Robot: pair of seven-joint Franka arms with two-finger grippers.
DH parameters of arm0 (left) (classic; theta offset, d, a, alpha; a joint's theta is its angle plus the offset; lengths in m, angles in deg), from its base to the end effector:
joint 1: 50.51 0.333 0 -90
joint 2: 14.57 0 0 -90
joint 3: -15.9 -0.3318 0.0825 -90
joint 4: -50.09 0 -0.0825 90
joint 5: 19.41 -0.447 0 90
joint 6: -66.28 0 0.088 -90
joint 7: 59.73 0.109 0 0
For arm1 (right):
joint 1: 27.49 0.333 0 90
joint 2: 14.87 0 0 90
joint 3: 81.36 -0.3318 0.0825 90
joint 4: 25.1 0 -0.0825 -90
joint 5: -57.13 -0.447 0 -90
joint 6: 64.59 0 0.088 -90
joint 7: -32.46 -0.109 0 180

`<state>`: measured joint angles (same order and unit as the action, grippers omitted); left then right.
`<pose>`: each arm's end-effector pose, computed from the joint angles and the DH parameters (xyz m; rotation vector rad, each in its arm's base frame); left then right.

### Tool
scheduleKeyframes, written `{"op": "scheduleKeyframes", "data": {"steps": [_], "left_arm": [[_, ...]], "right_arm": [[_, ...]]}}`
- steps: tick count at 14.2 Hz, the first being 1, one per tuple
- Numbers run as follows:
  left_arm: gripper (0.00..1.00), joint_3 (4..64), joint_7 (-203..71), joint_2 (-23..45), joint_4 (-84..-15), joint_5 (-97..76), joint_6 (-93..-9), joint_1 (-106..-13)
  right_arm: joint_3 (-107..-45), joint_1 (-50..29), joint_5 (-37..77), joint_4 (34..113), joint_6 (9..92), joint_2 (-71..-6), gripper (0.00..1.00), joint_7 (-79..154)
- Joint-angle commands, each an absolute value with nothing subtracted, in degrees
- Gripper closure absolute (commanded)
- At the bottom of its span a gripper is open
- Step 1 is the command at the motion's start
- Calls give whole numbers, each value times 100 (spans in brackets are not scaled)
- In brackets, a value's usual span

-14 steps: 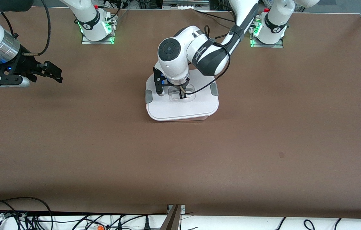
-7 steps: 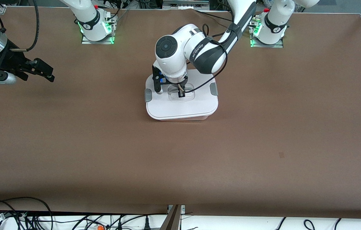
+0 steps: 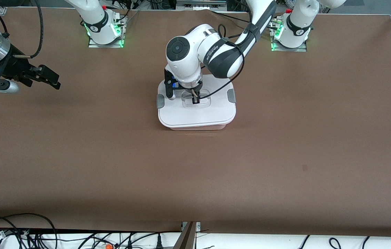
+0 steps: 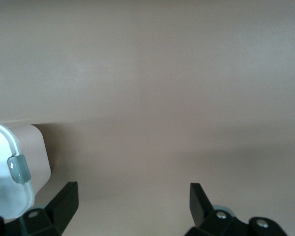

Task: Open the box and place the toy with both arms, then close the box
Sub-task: 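Lower the lid onto the tub and press it down with the left gripper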

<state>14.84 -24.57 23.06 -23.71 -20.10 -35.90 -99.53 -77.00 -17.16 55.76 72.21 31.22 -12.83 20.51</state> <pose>0.5232 -0.5832 0.3372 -2.3063 2.0580 0.2443 0.6089 0.0654 0.6004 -3.1095 0.1660 -0.0079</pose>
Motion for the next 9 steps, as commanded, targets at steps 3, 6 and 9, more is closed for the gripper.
{"op": "scheduleKeyframes", "data": {"steps": [3,6,9], "left_arm": [[100,1450,-2071,2244,-2409,-2020,-3330,-9982],[100,1415,-2036,2261,-2383,-2020,-3365,-9982],[100,1414,-2036,2261,-2339,-2003,-3365,-9912]], "right_arm": [[-7749,-1755,5651,7114,2980,-1311,0,1919],[-7749,-1755,5643,7105,2980,-1311,0,1919],[-7758,-1747,5642,7105,2980,-1303,0,1919]]}}
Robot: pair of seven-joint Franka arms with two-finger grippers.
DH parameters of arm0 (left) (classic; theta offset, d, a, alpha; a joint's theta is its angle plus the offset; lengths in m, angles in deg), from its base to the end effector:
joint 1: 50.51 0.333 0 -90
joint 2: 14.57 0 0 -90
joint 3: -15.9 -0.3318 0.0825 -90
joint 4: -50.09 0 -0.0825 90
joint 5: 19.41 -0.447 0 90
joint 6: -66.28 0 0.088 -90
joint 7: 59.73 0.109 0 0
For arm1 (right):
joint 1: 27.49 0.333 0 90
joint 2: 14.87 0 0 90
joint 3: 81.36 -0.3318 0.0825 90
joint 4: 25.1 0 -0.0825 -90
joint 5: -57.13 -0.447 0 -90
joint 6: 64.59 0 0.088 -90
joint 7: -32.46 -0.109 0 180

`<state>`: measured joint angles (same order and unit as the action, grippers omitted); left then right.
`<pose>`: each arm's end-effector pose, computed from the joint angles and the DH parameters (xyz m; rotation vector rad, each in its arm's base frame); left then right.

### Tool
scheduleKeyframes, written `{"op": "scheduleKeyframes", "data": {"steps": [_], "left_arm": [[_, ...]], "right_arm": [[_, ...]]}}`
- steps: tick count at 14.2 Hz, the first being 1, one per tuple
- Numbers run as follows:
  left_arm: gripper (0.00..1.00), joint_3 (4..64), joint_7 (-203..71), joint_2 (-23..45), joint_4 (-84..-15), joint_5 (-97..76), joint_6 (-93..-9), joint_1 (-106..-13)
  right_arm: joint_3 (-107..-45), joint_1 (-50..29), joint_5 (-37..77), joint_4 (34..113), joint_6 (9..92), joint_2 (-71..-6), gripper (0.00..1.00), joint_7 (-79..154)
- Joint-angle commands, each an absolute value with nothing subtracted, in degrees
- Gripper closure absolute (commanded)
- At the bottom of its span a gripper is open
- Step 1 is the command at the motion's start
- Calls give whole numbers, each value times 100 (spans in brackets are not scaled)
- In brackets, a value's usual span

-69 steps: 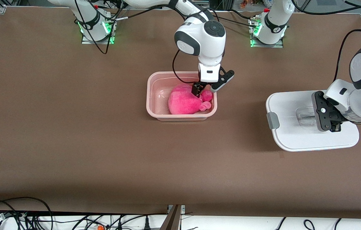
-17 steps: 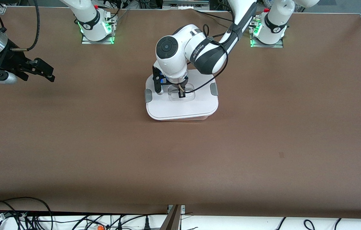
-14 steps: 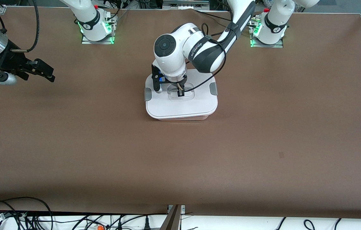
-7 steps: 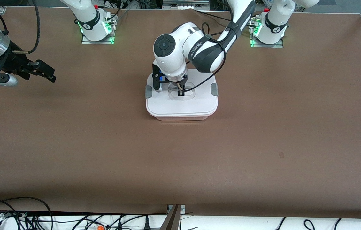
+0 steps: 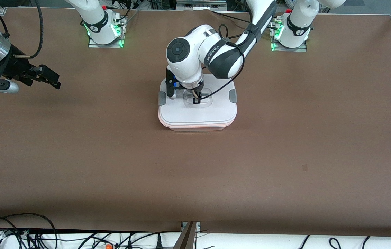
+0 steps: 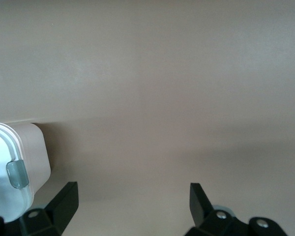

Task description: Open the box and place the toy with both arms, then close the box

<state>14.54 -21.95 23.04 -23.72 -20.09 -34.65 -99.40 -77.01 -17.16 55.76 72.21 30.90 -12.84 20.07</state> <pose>0.5251 -0.5778 0.3360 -2.2633 2.0998 0.2787 0.6083 0.0654 0.5998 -3.1098 0.1776 0.0011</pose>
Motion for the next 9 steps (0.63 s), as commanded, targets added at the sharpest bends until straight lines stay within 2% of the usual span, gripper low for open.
{"op": "scheduleKeyframes", "data": {"steps": [1,9], "left_arm": [[100,1414,-2045,2296,-2330,-1977,-3374,-9903],[100,1441,-2387,2446,-2225,-1941,-3655,-9921]], "right_arm": [[-7758,-1747,5642,7105,2980,-1303,0,1911],[-7758,-1747,5634,7114,2918,-1302,0,1902]]}}
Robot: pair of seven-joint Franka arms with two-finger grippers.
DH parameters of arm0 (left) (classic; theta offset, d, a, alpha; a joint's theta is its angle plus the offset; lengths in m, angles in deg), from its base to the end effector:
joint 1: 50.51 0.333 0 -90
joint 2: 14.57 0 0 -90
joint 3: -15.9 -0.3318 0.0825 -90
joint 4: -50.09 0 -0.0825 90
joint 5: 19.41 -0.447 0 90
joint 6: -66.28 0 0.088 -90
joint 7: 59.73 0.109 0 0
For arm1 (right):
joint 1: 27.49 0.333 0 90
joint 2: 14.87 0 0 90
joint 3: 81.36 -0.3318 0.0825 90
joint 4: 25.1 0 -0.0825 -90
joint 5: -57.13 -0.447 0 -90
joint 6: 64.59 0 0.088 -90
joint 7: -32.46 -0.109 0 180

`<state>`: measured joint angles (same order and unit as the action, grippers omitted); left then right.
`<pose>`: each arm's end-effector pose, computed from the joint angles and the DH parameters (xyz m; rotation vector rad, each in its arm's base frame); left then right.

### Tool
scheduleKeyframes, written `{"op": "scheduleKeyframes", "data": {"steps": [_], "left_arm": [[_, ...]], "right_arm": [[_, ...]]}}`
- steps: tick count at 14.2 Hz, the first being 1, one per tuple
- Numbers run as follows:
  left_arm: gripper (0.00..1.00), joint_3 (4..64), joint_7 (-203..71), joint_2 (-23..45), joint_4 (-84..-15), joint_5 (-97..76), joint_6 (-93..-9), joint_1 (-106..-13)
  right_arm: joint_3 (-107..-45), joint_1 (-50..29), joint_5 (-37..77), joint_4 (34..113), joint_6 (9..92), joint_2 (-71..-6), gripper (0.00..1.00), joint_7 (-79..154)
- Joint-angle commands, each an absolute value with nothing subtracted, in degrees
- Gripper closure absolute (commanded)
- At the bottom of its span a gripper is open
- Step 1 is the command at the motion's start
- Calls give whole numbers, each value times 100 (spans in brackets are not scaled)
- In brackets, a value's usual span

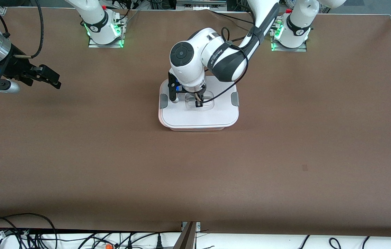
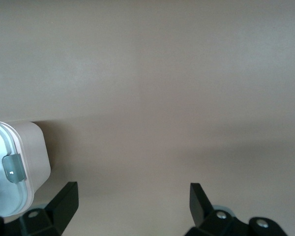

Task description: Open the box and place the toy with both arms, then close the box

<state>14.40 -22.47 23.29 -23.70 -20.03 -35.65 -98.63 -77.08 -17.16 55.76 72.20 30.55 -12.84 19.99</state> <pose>0.5353 -0.5714 0.3340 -2.2912 2.0737 0.2582 0.6076 0.0661 0.5994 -3.1108 0.1778 0.0103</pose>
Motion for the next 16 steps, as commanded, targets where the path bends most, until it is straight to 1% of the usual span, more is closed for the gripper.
{"op": "scheduleKeyframes", "data": {"steps": [1,11,16], "left_arm": [[100,1467,-2440,2454,-2216,-1941,-3655,-9929],[100,1432,-2326,2498,-2233,-1985,-3655,-9938],[100,1423,-2379,2560,-2198,-1968,-3813,-9938]], "right_arm": [[-7758,-1747,5634,7114,2918,-1303,0,1902],[-7732,-1755,5634,7132,2901,-1303,0,1902],[-7731,-1764,5634,7132,2901,-1303,0,1902]]}}
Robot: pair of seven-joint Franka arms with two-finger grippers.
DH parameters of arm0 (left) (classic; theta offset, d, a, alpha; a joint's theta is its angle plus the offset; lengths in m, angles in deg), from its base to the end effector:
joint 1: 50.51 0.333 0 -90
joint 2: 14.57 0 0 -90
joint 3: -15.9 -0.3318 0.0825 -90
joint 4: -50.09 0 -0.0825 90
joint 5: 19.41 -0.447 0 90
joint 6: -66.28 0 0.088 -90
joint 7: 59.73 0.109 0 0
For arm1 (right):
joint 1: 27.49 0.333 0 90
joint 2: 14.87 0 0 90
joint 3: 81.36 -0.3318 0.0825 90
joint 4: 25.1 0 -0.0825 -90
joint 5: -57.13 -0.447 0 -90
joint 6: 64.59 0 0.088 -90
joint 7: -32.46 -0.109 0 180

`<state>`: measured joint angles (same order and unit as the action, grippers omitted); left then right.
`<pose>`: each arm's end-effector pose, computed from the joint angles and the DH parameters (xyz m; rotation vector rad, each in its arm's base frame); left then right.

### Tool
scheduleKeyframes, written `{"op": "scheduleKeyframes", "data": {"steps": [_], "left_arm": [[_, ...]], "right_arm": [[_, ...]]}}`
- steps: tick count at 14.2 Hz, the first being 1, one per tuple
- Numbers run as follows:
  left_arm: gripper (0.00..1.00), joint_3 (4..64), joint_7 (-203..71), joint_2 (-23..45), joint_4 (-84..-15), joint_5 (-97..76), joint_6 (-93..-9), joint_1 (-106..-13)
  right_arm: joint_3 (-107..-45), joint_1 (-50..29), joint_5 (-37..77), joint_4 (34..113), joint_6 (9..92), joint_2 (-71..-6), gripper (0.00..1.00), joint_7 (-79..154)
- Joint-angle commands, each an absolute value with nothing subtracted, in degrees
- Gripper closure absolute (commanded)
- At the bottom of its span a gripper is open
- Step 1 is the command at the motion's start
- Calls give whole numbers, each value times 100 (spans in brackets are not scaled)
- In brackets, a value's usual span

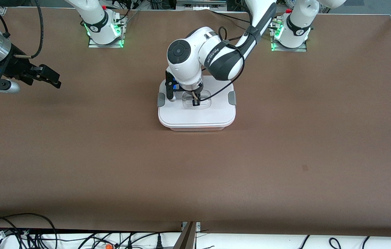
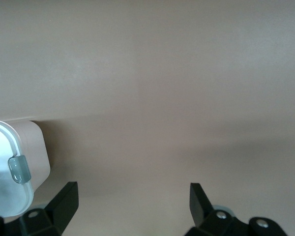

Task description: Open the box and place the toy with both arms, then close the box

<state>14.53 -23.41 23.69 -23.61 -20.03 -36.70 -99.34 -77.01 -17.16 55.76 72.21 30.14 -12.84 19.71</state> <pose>0.5289 -0.5809 0.3305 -2.2942 2.0728 0.2375 0.6069 0.0653 0.5987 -3.1113 0.1872 0.0216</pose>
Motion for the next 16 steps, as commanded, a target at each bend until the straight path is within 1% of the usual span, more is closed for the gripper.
{"op": "scheduleKeyframes", "data": {"steps": [1,8,9,10,13,16], "left_arm": [[100,1415,-2387,2560,-2181,-1968,-3813,-9930],[100,1414,-2379,2551,-2110,-1950,-3805,-9850],[82,1414,-2379,2551,-2110,-1950,-3796,-9850],[1,1414,-2431,2534,-2110,-1941,-3770,-9850],[0,1423,-2431,2437,-2075,-1906,-3752,-9780],[0,1449,-2431,2122,-2075,-1880,-3682,-9500]], "right_arm": [[-7731,-1755,5634,7132,2901,-1303,0,1902],[-7731,-1764,5634,7140,2901,-1303,0,1902],[-7731,-1764,5634,7140,2901,-1303,0,1902],[-7731,-1764,5634,7140,2901,-1303,0,1902],[-7731,-1764,5634,7140,2901,-1303,0,1902],[-7731,-1764,5634,7132,2910,-1303,0,1902]]}}
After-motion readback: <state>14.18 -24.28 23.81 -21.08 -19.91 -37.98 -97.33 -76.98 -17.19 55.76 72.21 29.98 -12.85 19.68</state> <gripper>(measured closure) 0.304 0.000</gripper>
